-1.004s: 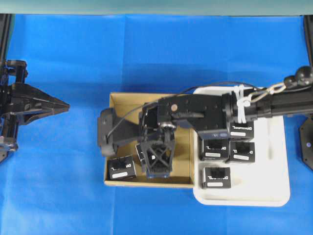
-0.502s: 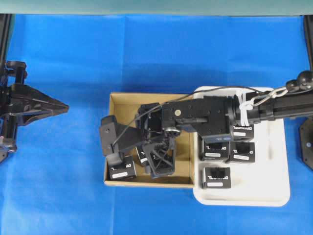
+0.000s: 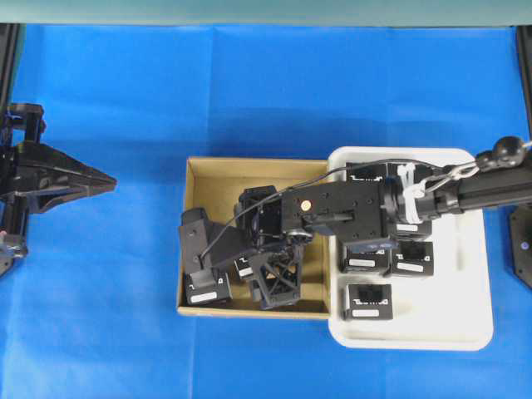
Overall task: Pick the box from inside the cardboard box.
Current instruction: 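Close the right gripper on one black box inside the cardboard box, then lift the held black box out and carry it to the white tray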
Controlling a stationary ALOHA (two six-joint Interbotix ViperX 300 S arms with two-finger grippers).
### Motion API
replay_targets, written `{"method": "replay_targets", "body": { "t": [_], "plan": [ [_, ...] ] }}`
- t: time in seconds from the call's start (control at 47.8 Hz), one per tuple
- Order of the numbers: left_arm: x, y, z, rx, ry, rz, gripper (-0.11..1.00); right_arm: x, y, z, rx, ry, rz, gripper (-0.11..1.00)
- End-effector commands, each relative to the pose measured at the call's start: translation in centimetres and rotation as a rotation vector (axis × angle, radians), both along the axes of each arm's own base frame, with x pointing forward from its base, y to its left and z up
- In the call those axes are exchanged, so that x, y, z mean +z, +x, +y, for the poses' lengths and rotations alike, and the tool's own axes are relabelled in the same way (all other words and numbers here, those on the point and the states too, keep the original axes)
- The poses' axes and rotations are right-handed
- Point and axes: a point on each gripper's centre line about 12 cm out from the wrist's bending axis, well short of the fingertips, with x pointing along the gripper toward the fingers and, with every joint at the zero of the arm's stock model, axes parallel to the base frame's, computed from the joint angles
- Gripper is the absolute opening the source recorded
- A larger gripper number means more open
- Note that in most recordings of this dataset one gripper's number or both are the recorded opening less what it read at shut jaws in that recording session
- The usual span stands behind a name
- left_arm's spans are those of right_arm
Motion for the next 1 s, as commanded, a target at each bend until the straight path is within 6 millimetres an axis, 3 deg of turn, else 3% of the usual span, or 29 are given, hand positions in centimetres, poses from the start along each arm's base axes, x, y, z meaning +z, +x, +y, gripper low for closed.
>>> {"method": "replay_targets", "body": {
  "t": [0.0, 0.439, 0.523, 0.669, 0.983],
  "plan": [
    [0.5, 0.2, 0.0, -0.002, 0.000, -0.012, -0.07, -0.3, 0.1, 0.1, -0.001, 0.000, -0.017, 0.99],
    [0.6, 0.1, 0.0, -0.001, -0.001, -0.015, -0.07, -0.8, -0.4, 0.5, 0.001, 0.001, -0.001, 0.97],
    [0.5, 0.2, 0.0, -0.002, 0.000, -0.012, -0.07, -0.7, -0.4, 0.4, -0.010, 0.004, 0.006, 0.91],
    [0.5, 0.2, 0.0, -0.002, 0.000, -0.012, -0.07, -0.6, -0.5, 0.5, -0.035, 0.013, 0.018, 0.61],
    [0.5, 0.1, 0.0, -0.001, -0.001, -0.014, -0.07, 0.6, -0.4, 0.0, -0.066, 0.021, -0.002, 0.61]
  ]
}}
